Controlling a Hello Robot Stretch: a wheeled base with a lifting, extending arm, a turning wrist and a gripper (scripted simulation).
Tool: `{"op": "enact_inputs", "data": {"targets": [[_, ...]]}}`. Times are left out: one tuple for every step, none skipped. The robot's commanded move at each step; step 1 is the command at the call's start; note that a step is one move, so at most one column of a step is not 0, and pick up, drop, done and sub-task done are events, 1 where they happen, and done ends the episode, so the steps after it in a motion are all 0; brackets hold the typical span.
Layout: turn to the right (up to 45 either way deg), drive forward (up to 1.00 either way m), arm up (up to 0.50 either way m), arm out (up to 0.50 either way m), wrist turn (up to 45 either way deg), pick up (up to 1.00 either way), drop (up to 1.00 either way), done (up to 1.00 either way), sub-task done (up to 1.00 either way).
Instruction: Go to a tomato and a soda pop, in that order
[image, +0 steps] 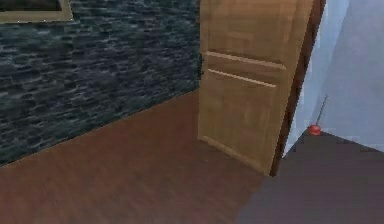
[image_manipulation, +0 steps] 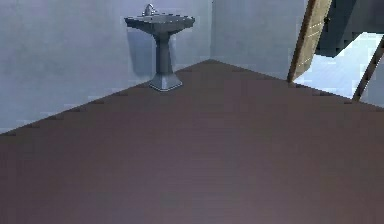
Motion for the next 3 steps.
{"op": "enact_inputs", "data": {"targets": [[0.0, 0.35, 0.00, 0.00, 0.0, 0.00, 0.00, 0.00, 0.00], [-45.0, 0.00, 0.00, 0.00, 0.0, 0.00, 0.00, 0.00, 0.00], [0.0, 1.00, 0.00, 0.00, 0.0, 0.00, 0.00, 0.00, 0.00]]}}
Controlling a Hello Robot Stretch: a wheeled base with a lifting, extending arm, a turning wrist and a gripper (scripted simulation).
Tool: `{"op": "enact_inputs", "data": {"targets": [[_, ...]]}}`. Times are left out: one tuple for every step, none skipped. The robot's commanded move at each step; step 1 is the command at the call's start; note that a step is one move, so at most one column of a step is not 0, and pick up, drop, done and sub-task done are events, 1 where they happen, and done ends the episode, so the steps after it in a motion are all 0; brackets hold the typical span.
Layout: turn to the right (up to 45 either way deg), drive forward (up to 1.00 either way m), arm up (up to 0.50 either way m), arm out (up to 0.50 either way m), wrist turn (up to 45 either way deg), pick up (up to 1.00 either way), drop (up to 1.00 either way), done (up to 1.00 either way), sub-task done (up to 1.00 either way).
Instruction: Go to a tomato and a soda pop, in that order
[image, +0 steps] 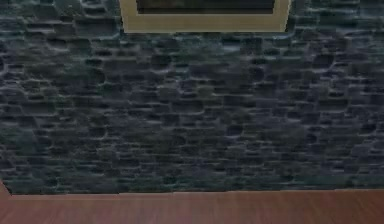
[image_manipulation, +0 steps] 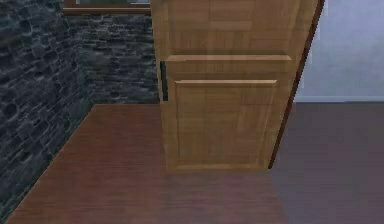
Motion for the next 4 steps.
{"op": "enact_inputs", "data": {"targets": [[0.0, 0.35, 0.00, 0.00, 0.0, 0.00, 0.00, 0.00, 0.00], [-45.0, 0.00, 0.00, 0.00, 0.0, 0.00, 0.00, 0.00, 0.00], [-15.0, 0.00, 0.00, 0.00, 0.0, 0.00, 0.00, 0.00, 0.00], [0.0, 0.85, 0.00, 0.00, 0.0, 0.00, 0.00, 0.00, 0.00]]}}
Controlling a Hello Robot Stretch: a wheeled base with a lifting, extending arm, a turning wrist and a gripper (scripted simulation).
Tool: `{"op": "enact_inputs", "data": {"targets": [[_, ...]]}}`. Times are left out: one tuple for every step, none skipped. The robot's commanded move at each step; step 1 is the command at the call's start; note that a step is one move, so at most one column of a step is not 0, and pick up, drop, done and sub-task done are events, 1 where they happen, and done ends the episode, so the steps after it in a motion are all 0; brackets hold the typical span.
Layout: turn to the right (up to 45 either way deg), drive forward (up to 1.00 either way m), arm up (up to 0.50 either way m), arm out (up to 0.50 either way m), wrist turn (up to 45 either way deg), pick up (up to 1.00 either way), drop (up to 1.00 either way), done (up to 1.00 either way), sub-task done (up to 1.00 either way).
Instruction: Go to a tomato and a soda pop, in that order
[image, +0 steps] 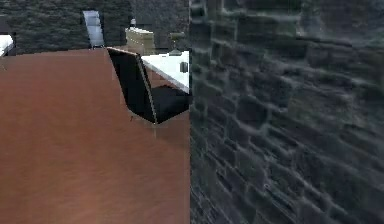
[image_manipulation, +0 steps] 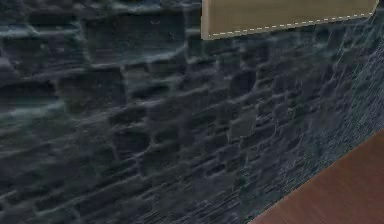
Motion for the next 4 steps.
{"op": "enact_inputs", "data": {"targets": [[-30.0, 0.00, 0.00, 0.00, 0.0, 0.00, 0.00, 0.00, 0.00], [0.0, 1.00, 0.00, 0.00, 0.0, 0.00, 0.00, 0.00, 0.00], [0.0, 1.00, 0.00, 0.00, 0.0, 0.00, 0.00, 0.00, 0.00], [-3.0, 0.00, 0.00, 0.00, 0.0, 0.00, 0.00, 0.00, 0.00]]}}
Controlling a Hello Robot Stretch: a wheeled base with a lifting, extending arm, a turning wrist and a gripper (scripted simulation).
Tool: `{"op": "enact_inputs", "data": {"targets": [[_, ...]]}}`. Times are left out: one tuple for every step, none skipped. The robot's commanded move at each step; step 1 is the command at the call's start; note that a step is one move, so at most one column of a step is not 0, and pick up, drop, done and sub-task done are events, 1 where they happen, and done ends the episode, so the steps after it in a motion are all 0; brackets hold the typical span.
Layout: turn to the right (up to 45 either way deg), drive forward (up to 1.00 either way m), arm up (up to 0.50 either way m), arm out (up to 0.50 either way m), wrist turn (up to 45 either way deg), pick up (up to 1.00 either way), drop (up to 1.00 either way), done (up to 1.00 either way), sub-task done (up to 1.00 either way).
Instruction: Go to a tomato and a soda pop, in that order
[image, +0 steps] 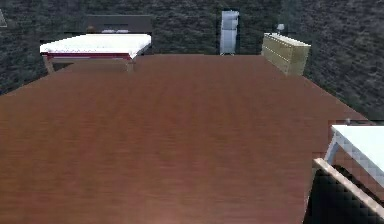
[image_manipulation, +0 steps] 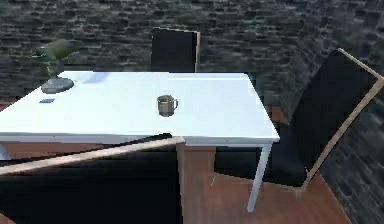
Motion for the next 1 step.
{"op": "enact_inputs", "data": {"targets": [[0.0, 0.70, 0.00, 0.00, 0.0, 0.00, 0.00, 0.00, 0.00]]}}
